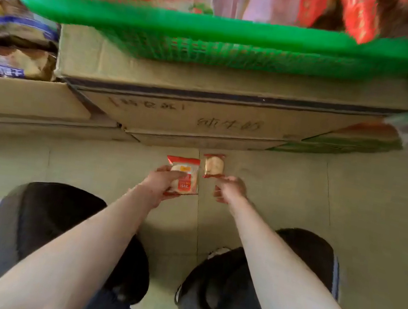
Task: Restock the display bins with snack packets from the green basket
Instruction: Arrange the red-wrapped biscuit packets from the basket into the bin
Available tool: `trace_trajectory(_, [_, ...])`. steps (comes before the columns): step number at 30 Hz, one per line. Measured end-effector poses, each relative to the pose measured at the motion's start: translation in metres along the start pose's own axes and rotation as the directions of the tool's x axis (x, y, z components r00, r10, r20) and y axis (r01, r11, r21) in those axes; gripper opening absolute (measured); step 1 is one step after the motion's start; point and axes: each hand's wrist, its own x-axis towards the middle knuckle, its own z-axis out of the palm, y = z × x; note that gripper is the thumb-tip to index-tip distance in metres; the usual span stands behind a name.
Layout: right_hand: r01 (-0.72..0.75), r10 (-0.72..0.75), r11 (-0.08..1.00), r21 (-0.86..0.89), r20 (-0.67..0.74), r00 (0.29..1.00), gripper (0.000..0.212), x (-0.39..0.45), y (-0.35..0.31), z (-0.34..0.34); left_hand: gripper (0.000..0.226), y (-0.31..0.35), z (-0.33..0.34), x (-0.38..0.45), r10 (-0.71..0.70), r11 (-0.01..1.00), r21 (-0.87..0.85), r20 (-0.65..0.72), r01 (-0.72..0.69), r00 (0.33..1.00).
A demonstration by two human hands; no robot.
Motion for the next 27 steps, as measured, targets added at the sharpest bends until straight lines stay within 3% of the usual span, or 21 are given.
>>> trace_trajectory(3, [0.046,-0.045,0.982,-0.184,0.012,0.999,0.027,0.081,0.013,0.017,0.05,-0.004,0.007,0.069,0.025,1.0,0.001,0.014,-0.025,1.0])
trace_trajectory(6, [0.119,-0.107,0.947,-0.299,0.058,0.993,0.035,0.14,0.029,0.029,0.034,-0.009,0.014,0.126,0.086,0.996,0.038,-0.008,-0.086,0.996])
trace_trajectory(9, [0.185,-0.188,0.838,-0.514,0.046,0.981,0.047,0.189,0.042,0.049,0.025,-0.014,0.018,0.167,0.094,0.995,0.03,0.027,-0.095,0.995])
trace_trajectory(11, [0.181,-0.164,0.785,-0.593,0.083,0.983,0.054,0.215,0.051,0.06,0.024,-0.019,0.02,0.185,0.088,0.996,0.025,0.017,-0.088,0.996])
trace_trajectory(14, [0.222,-0.171,0.687,-0.692,0.143,0.975,0.054,0.234,0.059,0.066,0.034,-0.026,0.02,0.2,0.071,0.997,0.018,-0.005,-0.071,0.997])
trace_trajectory(17, [0.217,-0.129,0.681,-0.7,0.177,0.976,0.052,0.239,0.067,0.071,0.049,-0.034,0.015,0.204,0.043,0.998,0.041,-0.022,-0.042,0.999])
trace_trajectory(25, [0.223,-0.192,0.684,-0.695,0.124,0.974,0.046,0.254,0.081,0.076,0.034,-0.043,0.007,0.204,0.038,0.999,0.032,-0.028,-0.037,0.999])
trace_trajectory(27, [0.224,-0.215,0.736,-0.639,0.093,0.972,0.037,0.254,0.08,0.076,0.029,-0.045,0.006,0.206,0.032,0.999,0.031,-0.037,-0.031,0.999])
